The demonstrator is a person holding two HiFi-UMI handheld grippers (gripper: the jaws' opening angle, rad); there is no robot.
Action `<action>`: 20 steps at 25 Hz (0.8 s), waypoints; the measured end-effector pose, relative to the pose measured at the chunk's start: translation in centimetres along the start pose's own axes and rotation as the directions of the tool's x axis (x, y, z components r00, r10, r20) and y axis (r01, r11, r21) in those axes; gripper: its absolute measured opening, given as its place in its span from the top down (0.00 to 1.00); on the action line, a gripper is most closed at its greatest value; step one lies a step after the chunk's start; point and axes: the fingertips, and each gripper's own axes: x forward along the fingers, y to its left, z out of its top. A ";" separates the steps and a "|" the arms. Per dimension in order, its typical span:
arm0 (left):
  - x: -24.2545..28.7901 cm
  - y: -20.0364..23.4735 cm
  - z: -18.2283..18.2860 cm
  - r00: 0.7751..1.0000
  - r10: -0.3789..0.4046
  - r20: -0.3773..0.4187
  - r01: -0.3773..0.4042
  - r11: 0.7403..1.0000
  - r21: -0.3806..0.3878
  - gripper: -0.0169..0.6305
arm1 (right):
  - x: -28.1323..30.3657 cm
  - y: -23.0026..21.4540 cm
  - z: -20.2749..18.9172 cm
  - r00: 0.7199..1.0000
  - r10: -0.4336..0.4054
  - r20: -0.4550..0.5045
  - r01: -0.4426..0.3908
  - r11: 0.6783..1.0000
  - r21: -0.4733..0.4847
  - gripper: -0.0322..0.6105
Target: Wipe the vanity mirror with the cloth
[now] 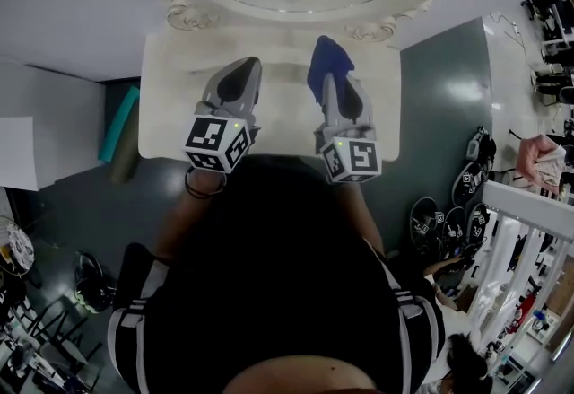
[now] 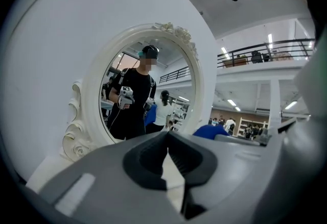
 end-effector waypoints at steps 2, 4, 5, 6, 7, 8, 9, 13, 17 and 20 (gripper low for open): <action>-0.1 -0.5 -0.4 1.000 -0.009 -0.008 0.009 1.000 -0.003 0.96 | 0.0 0.2 0.0 1.000 0.013 0.002 -0.013 1.000 -0.001 0.88; -0.1 -0.9 -0.8 1.000 -0.016 -0.014 0.016 1.000 -0.009 0.96 | 0.0 0.4 0.0 1.000 0.022 0.004 -0.022 1.000 -0.005 0.88; 0.0 -1.1 -1.0 1.000 -0.018 -0.016 0.018 1.000 -0.011 0.96 | 0.0 0.4 0.0 1.000 0.023 0.001 -0.023 1.000 -0.008 0.88; 0.0 -1.2 -1.1 1.000 -0.020 -0.017 0.020 1.000 -0.013 0.96 | 0.0 0.4 0.0 1.000 0.022 -0.003 -0.022 1.000 -0.010 0.88; 0.0 -1.3 -1.1 1.000 -0.022 -0.017 0.021 1.000 -0.013 0.96 | 0.0 0.4 -0.1 1.000 0.019 -0.007 -0.019 1.000 -0.011 0.88; 0.0 -1.4 -1.1 1.000 -0.022 -0.017 0.022 1.000 -0.012 0.96 | 0.0 0.4 -0.1 1.000 0.017 -0.010 -0.017 1.000 -0.012 0.88; 0.0 -1.5 -1.1 1.000 -0.022 -0.017 0.022 1.000 -0.011 0.96 | 0.0 0.4 -0.1 1.000 0.015 -0.012 -0.015 1.000 -0.010 0.88; -0.1 -1.6 -1.1 1.000 -0.017 -0.016 0.017 1.000 -0.010 0.96 | -0.1 0.2 -0.3 1.000 0.009 -0.010 -0.009 1.000 -0.003 0.88; -0.2 -1.4 -1.1 1.000 -0.008 -0.016 0.008 1.000 -0.006 0.96 | -0.1 0.2 -0.2 1.000 0.006 -0.004 -0.006 1.000 0.000 0.88; -0.2 -1.5 -1.1 1.000 -0.007 -0.015 0.006 1.000 -0.003 0.96 | -0.1 0.2 -0.2 1.000 0.009 -0.002 -0.009 1.000 0.005 0.88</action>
